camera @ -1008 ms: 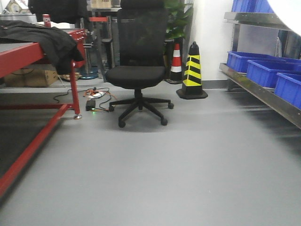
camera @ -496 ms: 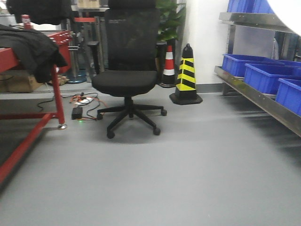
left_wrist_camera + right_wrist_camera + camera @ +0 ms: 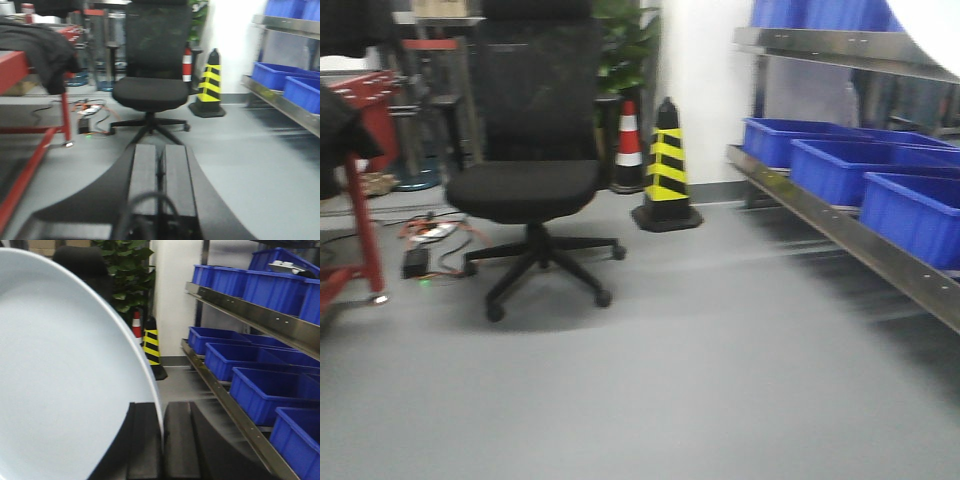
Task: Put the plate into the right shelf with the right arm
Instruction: 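Drive toward the steel shelf rack with blue bins, plate held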
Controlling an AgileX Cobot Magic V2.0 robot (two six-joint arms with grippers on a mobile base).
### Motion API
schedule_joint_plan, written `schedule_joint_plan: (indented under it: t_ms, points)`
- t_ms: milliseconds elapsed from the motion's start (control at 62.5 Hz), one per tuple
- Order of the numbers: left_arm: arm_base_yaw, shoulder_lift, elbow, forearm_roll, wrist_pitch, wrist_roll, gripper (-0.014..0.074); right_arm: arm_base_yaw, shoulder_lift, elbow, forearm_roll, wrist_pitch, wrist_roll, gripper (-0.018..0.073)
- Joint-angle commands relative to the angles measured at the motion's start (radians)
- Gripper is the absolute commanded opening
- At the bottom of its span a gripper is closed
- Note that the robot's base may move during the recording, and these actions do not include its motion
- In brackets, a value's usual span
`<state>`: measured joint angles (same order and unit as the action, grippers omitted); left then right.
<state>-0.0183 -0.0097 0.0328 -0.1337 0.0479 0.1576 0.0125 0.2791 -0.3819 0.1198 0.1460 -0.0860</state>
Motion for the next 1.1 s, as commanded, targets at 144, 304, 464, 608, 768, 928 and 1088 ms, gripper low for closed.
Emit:
schedule_joint_plan:
  t_ms: [144, 304, 464, 608, 768, 928, 1088]
  points:
    - [-0.002, -0.010, 0.010, -0.008, -0.090, -0.007, -0.0128, -0.006, 0.008, -0.032, 0.009, -0.101, -0.007, 0.0055]
    - [-0.002, -0.010, 0.010, -0.008, -0.090, -0.007, -0.0128, -0.006, 0.008, -0.032, 0.009, -0.101, -0.007, 0.0055]
    - [-0.002, -0.010, 0.010, -0.008, -0.090, -0.007, -0.0128, -0.006, 0.008, -0.032, 0.009, -0.101, -0.007, 0.0055]
    - [-0.002, -0.010, 0.010, -0.008, -0.090, -0.007, -0.0128, -0.006, 0.008, -0.032, 0.009, -0.101, -0.007, 0.0055]
    - [-0.002, -0.010, 0.010, -0.008, -0.090, -0.007, -0.0128, -0.006, 0.008, -0.032, 0.009, -0.101, -0.007, 0.0055]
    - [-0.002, -0.010, 0.010, -0.008, -0.090, -0.007, -0.0128, -0.006, 0.008, -0.032, 0.009, -0.101, -0.007, 0.0055]
    - [-0.002, -0.010, 0.010, -0.008, -0.090, -0.007, -0.0128, -0.006, 0.008, -0.032, 0.009, -0.101, -0.007, 0.0055]
